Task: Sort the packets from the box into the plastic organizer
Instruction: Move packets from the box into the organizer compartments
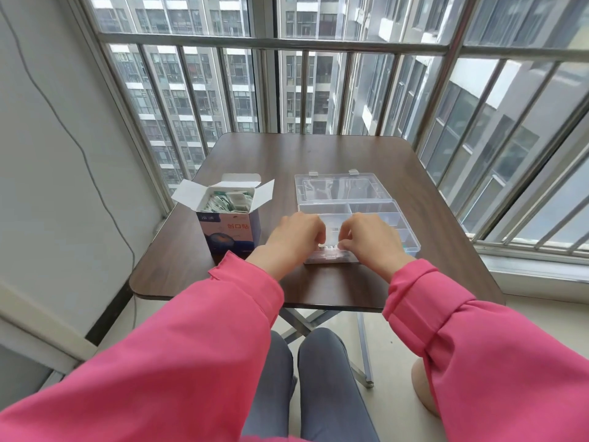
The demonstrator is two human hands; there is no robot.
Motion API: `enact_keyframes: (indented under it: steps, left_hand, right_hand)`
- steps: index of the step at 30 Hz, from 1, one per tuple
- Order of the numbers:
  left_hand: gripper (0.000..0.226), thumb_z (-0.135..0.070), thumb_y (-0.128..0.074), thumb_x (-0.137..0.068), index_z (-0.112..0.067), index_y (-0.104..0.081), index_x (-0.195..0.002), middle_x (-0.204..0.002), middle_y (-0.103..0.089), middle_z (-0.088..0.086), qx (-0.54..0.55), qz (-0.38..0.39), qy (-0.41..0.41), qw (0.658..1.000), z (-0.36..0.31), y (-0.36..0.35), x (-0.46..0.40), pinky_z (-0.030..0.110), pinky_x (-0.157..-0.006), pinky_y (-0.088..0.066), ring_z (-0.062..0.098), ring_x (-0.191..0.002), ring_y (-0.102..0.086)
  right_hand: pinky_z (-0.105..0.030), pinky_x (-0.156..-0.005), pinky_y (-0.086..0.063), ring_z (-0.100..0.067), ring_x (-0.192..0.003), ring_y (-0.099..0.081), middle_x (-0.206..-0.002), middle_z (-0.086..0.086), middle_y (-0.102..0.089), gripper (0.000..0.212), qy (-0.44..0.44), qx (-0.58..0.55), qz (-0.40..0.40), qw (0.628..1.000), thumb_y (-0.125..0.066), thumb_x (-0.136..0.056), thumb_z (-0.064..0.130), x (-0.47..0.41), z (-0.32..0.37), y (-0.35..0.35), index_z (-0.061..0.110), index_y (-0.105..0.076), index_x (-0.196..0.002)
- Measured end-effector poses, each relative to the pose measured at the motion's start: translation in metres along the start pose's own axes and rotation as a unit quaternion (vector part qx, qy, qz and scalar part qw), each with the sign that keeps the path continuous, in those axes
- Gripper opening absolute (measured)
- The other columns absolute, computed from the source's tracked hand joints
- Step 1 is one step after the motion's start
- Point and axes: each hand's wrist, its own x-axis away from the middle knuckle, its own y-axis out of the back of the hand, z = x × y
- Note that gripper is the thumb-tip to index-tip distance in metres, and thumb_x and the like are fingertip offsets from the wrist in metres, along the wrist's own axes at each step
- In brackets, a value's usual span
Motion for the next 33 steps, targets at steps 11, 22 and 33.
enact_keyframes:
  steps: [11,22,33]
  left_hand:
    - [0.030,-0.006,-0.047,-0.090,-0.020,-0.063,-0.112,-0.113,-0.064,0.000,0.001,-0.017,0.012,1.000,-0.006,0.009,0.008,0.035,-0.085,-0.045,0.023,-0.110,-0.055]
    - [0.023,-0.002,-0.056,-0.083,-0.006,-0.062,-0.104,-0.100,-0.060,0.012,0.038,-0.314,-0.029,0.948,0.017,0.042,0.051,0.039,-0.082,-0.047,0.030,-0.097,-0.055]
    - [0.093,-0.041,-0.074,-0.073,-0.009,-0.025,-0.145,-0.146,-0.037,0.011,-0.122,-0.021,0.071,0.990,0.117,0.087,0.053,0.033,-0.110,-0.025,0.026,-0.134,-0.032]
  right_hand:
    - [-0.030,-0.072,-0.039,-0.026,-0.104,-0.058,-0.105,-0.004,-0.066,0.018,-0.014,-0.025,-0.020,0.999,-0.059,-0.089,0.032,0.007,0.003,0.005,0.017,-0.068,-0.096]
    - [-0.025,-0.082,-0.041,-0.022,-0.091,-0.061,-0.096,-0.008,-0.069,0.015,0.134,-0.175,-0.176,0.959,-0.057,-0.090,0.012,0.014,0.056,0.028,0.007,-0.069,-0.098]
    - [-0.036,-0.089,-0.043,-0.023,-0.104,-0.053,-0.105,0.001,-0.070,0.022,0.206,-0.076,-0.096,0.971,-0.055,-0.094,0.023,-0.028,0.131,0.013,0.018,-0.065,-0.112]
